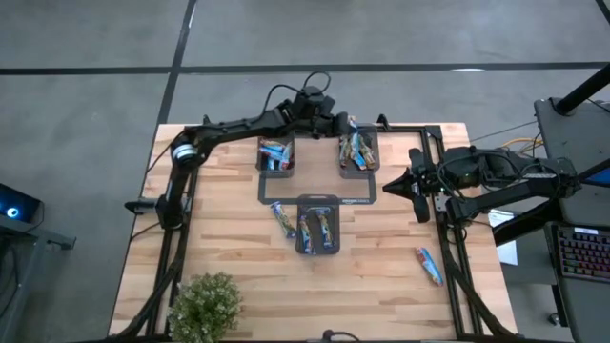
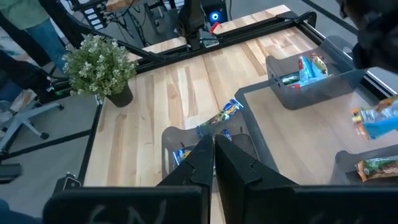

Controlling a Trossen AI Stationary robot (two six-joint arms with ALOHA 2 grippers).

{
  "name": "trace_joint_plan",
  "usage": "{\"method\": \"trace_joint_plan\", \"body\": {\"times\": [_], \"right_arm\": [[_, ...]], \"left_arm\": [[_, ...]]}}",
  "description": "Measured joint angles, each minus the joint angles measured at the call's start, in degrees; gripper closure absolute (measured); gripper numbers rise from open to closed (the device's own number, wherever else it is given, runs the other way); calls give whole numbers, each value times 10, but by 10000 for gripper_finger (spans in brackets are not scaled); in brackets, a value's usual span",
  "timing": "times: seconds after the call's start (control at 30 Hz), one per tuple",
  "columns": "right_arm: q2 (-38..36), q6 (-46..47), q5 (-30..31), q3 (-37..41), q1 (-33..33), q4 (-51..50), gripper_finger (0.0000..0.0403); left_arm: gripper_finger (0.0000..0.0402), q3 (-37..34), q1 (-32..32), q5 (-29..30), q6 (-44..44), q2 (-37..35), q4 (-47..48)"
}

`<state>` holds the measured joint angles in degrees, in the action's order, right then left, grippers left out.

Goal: Pick and place Granola Bars by type
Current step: Put the yellow granola bar into the right black bin

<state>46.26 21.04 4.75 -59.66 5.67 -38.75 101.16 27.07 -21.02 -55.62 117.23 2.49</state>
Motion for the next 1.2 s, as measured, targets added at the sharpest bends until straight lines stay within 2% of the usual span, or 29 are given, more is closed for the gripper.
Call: {"method": "trace_joint_plan", "body": {"times": [0.4, 0.67, 1.2], "right_arm": [[0, 11, 18, 0, -1, 1, 394], [0, 10, 30, 0, -1, 1, 394], [0, 9, 31, 1, -1, 1, 394]], "left_arm": [[331, -1, 30, 9, 1, 44, -10], [331, -2, 32, 33, 1, 55, -15], [331, -2, 25, 24, -11, 79, -21]]}}
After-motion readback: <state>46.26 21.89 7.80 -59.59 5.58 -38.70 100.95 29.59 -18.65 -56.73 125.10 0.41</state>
